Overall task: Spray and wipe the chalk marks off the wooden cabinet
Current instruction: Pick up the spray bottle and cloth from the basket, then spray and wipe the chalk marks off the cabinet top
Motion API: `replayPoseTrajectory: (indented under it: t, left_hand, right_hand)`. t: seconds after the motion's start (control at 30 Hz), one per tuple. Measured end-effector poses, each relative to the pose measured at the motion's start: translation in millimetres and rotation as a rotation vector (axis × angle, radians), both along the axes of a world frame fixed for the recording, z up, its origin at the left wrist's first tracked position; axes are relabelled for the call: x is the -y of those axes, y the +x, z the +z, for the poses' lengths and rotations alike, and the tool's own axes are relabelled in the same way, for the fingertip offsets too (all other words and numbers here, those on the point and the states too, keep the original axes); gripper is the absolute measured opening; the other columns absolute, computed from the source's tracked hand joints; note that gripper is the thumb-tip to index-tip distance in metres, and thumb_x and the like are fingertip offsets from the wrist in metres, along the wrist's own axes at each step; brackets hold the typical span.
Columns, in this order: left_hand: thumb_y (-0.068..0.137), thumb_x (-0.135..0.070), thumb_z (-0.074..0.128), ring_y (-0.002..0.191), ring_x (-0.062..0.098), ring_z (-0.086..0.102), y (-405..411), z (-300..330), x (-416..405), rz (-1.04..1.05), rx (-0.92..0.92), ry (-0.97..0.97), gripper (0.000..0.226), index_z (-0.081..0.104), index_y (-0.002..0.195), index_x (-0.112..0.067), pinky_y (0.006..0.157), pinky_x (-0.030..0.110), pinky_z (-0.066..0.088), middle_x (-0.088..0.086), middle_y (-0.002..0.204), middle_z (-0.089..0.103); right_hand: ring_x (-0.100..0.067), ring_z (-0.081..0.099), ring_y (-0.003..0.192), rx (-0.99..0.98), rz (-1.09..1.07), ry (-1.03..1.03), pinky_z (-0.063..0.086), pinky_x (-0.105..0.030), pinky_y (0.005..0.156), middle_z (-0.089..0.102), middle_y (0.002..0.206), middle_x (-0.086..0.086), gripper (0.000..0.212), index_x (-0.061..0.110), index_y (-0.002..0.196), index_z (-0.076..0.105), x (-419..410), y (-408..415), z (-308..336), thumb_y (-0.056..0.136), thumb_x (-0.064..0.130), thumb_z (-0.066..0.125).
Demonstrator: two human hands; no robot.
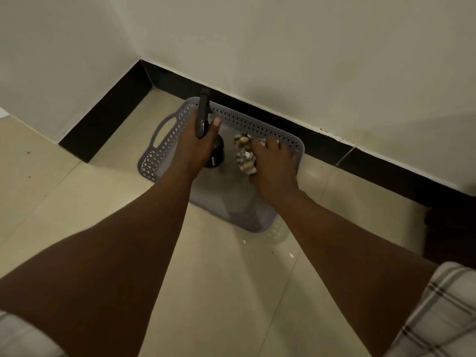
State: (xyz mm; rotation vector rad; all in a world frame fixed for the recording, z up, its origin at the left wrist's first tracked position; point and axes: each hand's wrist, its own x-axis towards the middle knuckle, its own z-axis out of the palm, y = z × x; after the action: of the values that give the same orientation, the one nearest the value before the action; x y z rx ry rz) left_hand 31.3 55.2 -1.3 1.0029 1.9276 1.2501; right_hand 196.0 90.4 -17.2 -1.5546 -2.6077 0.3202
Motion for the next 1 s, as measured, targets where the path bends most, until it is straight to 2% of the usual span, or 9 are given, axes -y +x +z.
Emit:
replayPoseTrajectory:
  t: [0.07, 0.2, 0.3, 0.4, 0.5, 0.67, 0.8, 0.9, 1.0]
  left_hand:
    - [0.101, -0.04, 0.051, 0.109, 0.017, 0.056, 6.4, 27.3, -1.1, 0.003, -0.003, 0.043, 0.042, 0.047, 0.138, -0.02, 0.102, 0.044, 0.048, 0.0, 0.113, 0.059]
    - [0.1, -0.042, 0.054, 0.099, 0.007, 0.059, 22.2, 95.4, 2.4, 0.043, 0.042, 0.131, 0.039, 0.053, 0.135, -0.025, 0.093, 0.033, 0.05, -0.007, 0.108, 0.061]
    - [0.096, -0.048, 0.057, 0.081, 0.013, 0.06, 39.4, 155.2, 8.0, 0.042, 0.057, 0.192, 0.026, 0.061, 0.117, -0.032, 0.086, 0.045, 0.054, -0.002, 0.089, 0.063]
    - [0.095, -0.049, 0.058, 0.079, 0.015, 0.058, 54.1, 218.3, 15.0, -0.007, 0.051, 0.235, 0.01, 0.062, 0.1, -0.042, 0.081, 0.049, 0.053, 0.015, 0.099, 0.067]
    - [0.092, -0.052, 0.058, 0.078, 0.014, 0.055, 66.4, 285.6, 19.1, -0.03, 0.085, 0.271, 0.017, 0.064, 0.102, -0.04, 0.074, 0.046, 0.052, 0.019, 0.104, 0.068]
    - [0.097, -0.039, 0.059, 0.091, 0.008, 0.063, 86.7, 408.8, 22.6, -0.072, 0.131, 0.331, 0.016, 0.061, 0.112, -0.046, 0.083, 0.03, 0.052, -0.01, 0.104, 0.07]
    - [0.099, -0.039, 0.057, 0.078, 0.012, 0.059, 100.2, 488.7, 28.3, -0.106, 0.106, 0.344, 0.022, 0.063, 0.113, -0.024, 0.064, 0.022, 0.048, -0.001, 0.102, 0.072]
    - [0.1, -0.039, 0.056, 0.078, 0.009, 0.06, 110.5, 540.6, 32.2, -0.134, 0.079, 0.355, 0.022, 0.062, 0.112, -0.022, 0.063, 0.013, 0.047, 0.001, 0.102, 0.073]
    - [0.1, -0.038, 0.056, 0.069, -0.003, 0.058, 120.4, 591.7, 37.7, -0.155, 0.093, 0.371, 0.019, 0.06, 0.11, -0.024, 0.062, 0.007, 0.046, 0.01, 0.094, 0.069]
  right_hand:
    - [-0.04, 0.048, 0.114, -0.085, -0.015, -0.026, 0.041, -0.054, 0.095, 0.041, 0.131, -0.016, 0.061, 0.02, 0.132, 0.045, 0.8, 1.6, 20.7, 0.076, 0.019, 0.068]
    - [-0.038, 0.051, 0.092, -0.164, -0.009, -0.008, 0.05, -0.046, 0.074, 0.041, 0.118, -0.016, 0.053, 0.016, 0.122, 0.049, 9.8, 13.8, 74.8, 0.072, 0.01, 0.066]
    - [-0.034, 0.05, 0.088, -0.19, -0.045, 0.054, 0.051, -0.044, 0.066, 0.041, 0.114, -0.015, 0.051, 0.016, 0.126, 0.048, 17.6, 25.9, 127.5, 0.077, 0.008, 0.062]
    - [-0.034, 0.049, 0.086, -0.219, -0.071, 0.085, 0.051, -0.044, 0.062, 0.041, 0.112, -0.015, 0.051, 0.017, 0.127, 0.047, 24.7, 34.2, 185.2, 0.079, 0.004, 0.058]
    - [-0.032, 0.048, 0.082, -0.216, -0.06, 0.125, 0.049, -0.04, 0.055, 0.041, 0.11, -0.014, 0.057, 0.021, 0.128, 0.046, 28.4, 45.6, 251.0, 0.076, 0.003, 0.062]
    - [-0.033, 0.047, 0.086, -0.204, -0.056, 0.12, 0.043, -0.036, 0.053, 0.039, 0.113, -0.014, 0.061, 0.02, 0.129, 0.045, 30.7, 74.2, 372.8, 0.073, 0.004, 0.063]
    - [-0.03, 0.047, 0.086, -0.207, -0.064, 0.147, 0.047, -0.036, 0.054, 0.039, 0.113, -0.011, 0.073, 0.025, 0.138, 0.038, 37.6, 92.5, 449.4, 0.072, 0.004, 0.063]
    - [-0.029, 0.048, 0.089, -0.194, -0.069, 0.162, 0.052, -0.039, 0.057, 0.039, 0.117, -0.012, 0.08, 0.022, 0.145, 0.029, 40.5, 106.7, 502.4, 0.075, 0.006, 0.063]
    - [-0.029, 0.05, 0.089, -0.174, -0.099, 0.175, 0.051, -0.038, 0.056, 0.04, 0.117, -0.012, 0.074, 0.013, 0.14, 0.035, 43.3, 114.8, 556.8, 0.073, 0.008, 0.066]
